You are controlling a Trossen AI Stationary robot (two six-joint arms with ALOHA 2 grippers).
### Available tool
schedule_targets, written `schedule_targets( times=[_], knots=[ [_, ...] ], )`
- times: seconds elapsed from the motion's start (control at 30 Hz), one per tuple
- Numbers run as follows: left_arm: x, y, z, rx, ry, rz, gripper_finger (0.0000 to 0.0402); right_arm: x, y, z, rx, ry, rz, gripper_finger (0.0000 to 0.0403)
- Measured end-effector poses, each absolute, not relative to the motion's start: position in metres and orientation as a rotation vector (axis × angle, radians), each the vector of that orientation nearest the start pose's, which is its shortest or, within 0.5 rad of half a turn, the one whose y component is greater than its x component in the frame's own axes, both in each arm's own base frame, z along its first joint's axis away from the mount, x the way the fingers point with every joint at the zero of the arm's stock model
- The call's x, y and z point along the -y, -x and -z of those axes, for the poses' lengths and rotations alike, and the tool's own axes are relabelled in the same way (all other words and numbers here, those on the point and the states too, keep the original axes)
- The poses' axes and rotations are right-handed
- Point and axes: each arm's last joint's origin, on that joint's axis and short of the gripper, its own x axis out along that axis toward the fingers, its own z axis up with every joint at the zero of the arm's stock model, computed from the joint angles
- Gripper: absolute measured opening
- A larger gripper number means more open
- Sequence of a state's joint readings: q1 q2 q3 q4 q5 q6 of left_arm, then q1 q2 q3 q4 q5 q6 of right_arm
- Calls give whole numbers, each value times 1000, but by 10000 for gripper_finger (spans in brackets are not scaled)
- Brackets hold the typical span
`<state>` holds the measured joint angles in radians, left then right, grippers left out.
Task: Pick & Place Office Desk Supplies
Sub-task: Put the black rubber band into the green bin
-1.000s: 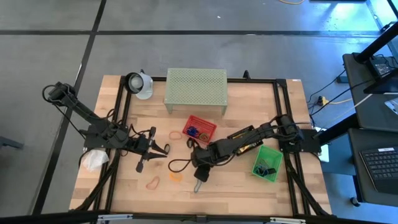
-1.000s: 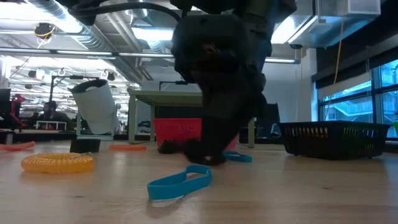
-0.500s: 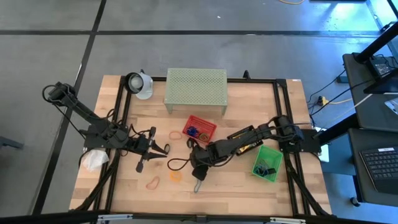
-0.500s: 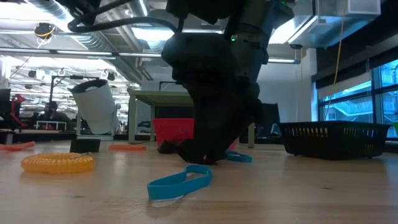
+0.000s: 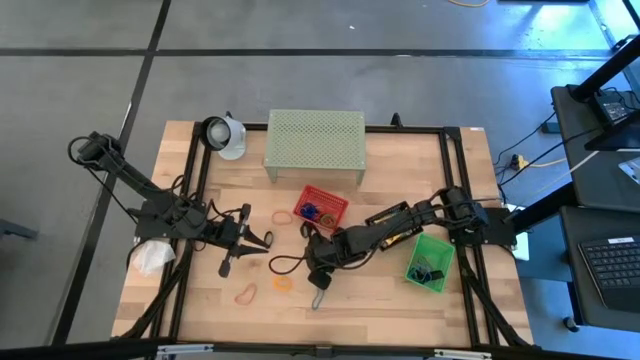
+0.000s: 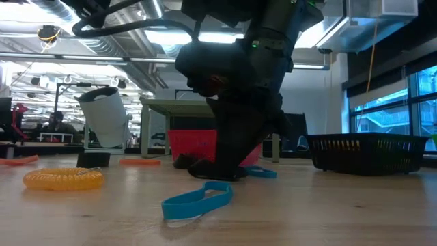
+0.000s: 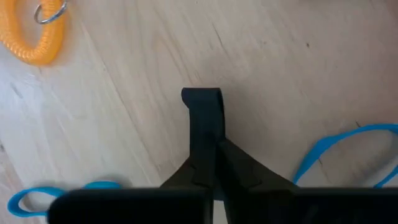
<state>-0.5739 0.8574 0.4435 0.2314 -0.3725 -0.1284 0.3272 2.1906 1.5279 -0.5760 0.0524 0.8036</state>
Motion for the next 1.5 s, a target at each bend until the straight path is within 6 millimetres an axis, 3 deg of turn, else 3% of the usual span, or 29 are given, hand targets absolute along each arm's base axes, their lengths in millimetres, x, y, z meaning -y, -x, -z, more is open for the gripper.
schedule_targets(
  times=[0.33,0.67,1.1,1.5],
  knots=[
    [94,-164,-242,-180,42,190,43,-147,-401,-137,-1217,-397,285,2],
    [94,-164,-242,-179,50,186,43,-163,-369,-189,-1182,-369,349,1],
    [89,-170,-248,-107,48,134,43,-183,-284,-258,-1149,-372,640,0],
    [80,-196,-240,-88,64,178,43,-217,-216,-271,-1154,-410,825,0]
  ],
)
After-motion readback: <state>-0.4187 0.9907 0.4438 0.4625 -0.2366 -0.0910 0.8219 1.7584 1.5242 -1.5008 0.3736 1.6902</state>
